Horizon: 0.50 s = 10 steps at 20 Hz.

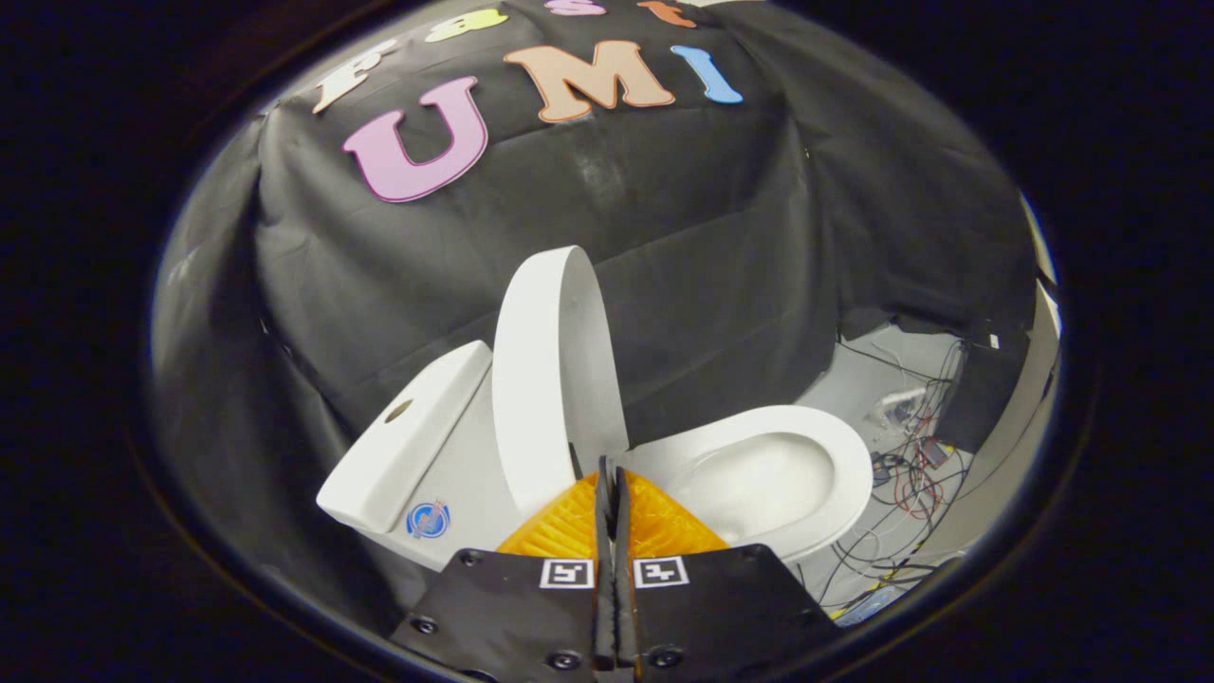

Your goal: Open the toilet lid.

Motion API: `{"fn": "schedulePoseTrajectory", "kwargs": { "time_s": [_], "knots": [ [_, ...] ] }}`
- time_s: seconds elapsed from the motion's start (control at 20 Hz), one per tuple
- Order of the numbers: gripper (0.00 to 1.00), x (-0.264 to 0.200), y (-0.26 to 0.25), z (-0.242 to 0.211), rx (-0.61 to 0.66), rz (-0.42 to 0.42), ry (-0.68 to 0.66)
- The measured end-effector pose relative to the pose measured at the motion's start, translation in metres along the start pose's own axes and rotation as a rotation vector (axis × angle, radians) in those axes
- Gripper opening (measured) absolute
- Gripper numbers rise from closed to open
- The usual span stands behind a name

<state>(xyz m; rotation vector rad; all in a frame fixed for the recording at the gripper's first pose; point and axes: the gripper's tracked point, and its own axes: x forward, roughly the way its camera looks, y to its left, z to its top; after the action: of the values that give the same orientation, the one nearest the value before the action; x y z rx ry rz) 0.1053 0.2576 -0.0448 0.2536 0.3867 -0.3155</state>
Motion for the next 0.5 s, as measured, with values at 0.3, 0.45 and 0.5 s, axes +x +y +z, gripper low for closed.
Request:
{"fn": "schedulePoseTrajectory", "kwargs": {
  "time_s": [0.3,0.45,0.5],
  "knots": [
    [0.04,0.002,0.039,0.002,-0.071,0.018,-0.024],
    [0.04,0.002,0.052,-0.002,-0.117,0.009,-0.036],
    [0.04,0.002,0.057,-0.002,-0.130,0.007,-0.044]
  ]
}}
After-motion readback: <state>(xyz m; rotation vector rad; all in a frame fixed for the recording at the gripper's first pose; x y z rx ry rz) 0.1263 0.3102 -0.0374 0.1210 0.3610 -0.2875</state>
